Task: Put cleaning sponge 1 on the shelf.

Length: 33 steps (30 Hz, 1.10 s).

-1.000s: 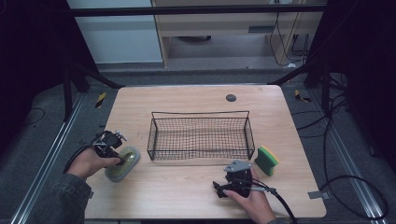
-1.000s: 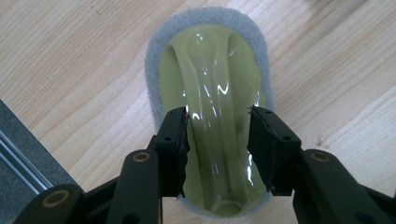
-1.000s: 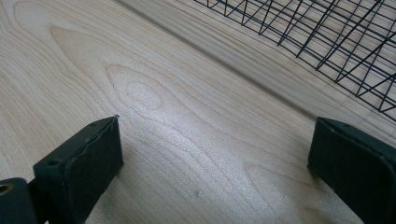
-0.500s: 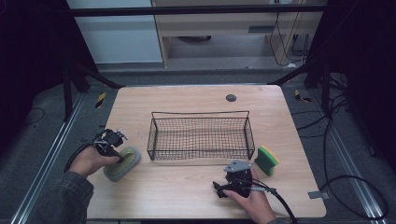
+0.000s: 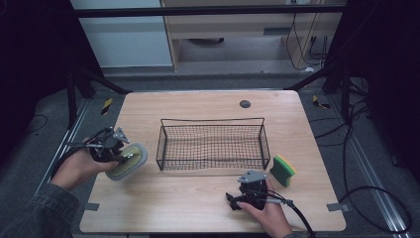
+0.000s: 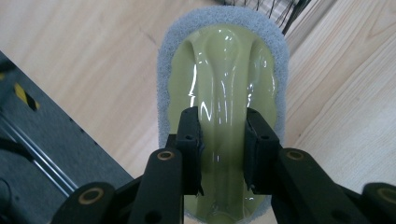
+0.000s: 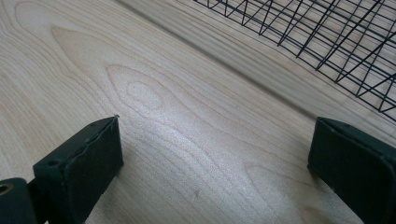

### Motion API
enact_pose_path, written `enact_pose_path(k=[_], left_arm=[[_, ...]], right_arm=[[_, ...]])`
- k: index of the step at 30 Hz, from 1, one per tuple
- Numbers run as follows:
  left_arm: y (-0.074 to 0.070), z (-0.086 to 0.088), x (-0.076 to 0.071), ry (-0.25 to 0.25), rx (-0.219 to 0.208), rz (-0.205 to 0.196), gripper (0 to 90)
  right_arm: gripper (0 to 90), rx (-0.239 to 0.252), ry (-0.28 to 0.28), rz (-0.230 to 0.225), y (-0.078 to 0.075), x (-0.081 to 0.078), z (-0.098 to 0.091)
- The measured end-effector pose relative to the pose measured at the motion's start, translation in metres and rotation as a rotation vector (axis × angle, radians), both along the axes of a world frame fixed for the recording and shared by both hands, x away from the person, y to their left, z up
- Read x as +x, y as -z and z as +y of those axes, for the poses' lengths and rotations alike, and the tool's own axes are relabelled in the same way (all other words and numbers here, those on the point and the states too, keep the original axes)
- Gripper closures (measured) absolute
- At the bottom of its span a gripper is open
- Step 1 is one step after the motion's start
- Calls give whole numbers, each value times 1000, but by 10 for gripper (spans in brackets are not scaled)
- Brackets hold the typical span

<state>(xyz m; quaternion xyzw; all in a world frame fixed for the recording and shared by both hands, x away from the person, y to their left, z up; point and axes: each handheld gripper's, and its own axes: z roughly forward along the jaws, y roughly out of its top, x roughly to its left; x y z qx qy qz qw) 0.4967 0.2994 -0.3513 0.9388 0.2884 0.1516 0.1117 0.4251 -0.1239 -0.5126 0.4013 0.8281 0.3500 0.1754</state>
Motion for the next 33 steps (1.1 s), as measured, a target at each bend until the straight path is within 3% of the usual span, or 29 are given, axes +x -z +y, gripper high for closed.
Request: enact_pose_path(k=[5, 12, 20, 33], left_arm=[[-17, -6, 2, 40, -10, -36, 707], [-30, -27, 11, 92, 9, -85, 707], [-36, -48, 22, 145, 17, -98, 707], [-50, -68, 31, 203, 25, -126, 707]], right_arm=[[32, 0, -1, -1, 0, 0, 0], [32, -1, -7, -5, 0, 0, 0], [32, 3, -11, -7, 1, 0, -1], [32, 2, -13, -7, 0, 1, -1]])
